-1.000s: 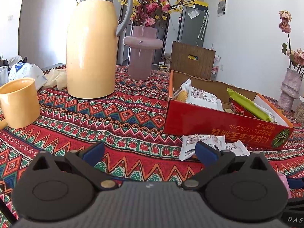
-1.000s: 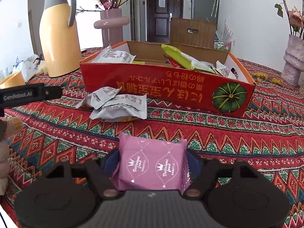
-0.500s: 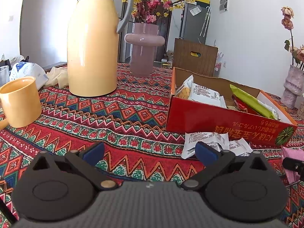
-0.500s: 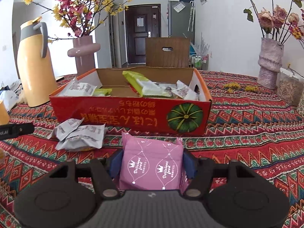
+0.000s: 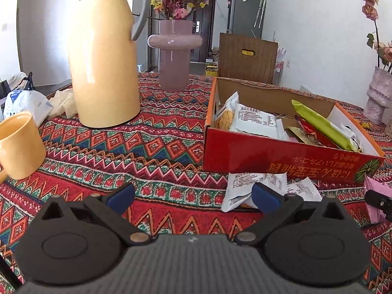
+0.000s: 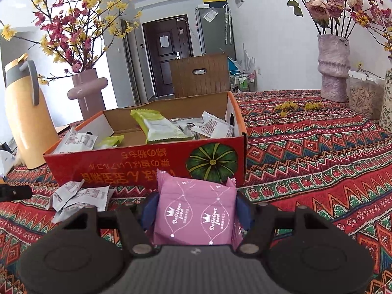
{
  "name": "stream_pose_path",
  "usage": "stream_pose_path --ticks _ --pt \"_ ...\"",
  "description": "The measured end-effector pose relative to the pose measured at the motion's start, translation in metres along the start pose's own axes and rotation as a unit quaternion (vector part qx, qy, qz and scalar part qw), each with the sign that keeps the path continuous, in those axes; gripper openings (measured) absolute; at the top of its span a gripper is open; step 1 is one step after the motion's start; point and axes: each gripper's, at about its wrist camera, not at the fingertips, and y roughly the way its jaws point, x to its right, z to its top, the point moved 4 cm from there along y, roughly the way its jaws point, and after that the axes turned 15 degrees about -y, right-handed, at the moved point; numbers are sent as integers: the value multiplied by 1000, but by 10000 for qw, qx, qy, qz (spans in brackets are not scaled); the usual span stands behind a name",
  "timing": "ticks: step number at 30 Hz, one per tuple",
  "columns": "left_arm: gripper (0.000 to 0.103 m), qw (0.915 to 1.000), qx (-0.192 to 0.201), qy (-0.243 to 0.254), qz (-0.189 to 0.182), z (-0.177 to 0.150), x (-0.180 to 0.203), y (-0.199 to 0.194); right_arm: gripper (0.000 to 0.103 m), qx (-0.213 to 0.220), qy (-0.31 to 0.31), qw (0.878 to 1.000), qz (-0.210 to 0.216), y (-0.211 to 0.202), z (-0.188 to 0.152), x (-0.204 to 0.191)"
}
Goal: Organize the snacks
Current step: 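Carry the pink packet toward the box while the left gripper grasps a white packet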
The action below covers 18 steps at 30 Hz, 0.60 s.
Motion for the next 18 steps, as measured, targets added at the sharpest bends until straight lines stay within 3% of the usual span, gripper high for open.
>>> stream_pose_path --ticks 9,18 --pt "103 9986 -323 418 -51 1 47 31 65 40 18 10000 83 -1 -2 -2" --pt "103 9982 -475 350 62 -8 48 60 65 58 -26 9999 130 -1 -2 -4"
